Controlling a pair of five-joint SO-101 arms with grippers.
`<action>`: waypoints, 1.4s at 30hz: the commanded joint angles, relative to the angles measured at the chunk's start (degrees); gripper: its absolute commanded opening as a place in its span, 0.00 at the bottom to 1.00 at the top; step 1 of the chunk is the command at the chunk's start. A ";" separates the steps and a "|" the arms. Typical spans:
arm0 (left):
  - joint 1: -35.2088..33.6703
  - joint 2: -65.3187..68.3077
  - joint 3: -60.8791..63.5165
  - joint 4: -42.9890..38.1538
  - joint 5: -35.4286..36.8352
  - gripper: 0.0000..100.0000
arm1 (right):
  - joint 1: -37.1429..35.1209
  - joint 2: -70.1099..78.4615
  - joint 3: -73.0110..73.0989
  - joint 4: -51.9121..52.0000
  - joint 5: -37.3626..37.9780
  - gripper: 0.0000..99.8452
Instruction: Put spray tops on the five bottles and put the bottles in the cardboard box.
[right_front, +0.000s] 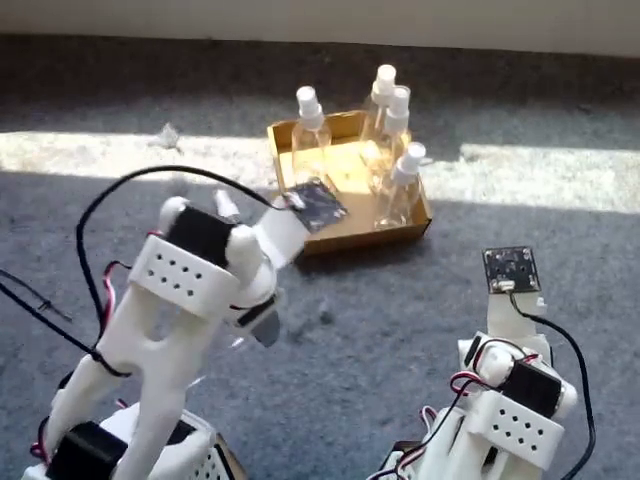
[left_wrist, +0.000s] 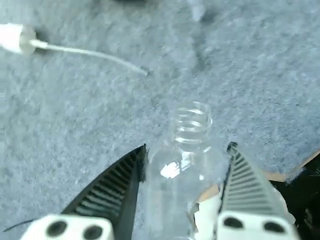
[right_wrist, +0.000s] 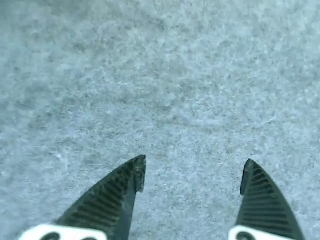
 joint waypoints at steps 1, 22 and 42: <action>12.18 0.57 -0.66 -3.60 2.37 0.06 | 2.77 -0.40 -0.31 0.13 0.79 0.27; 22.55 42.33 -15.43 -33.05 25.76 0.17 | 9.63 -0.57 -0.84 -0.31 0.79 0.27; 18.07 24.92 -32.66 -8.18 24.35 0.28 | 9.71 -0.40 -0.40 0.22 0.53 0.27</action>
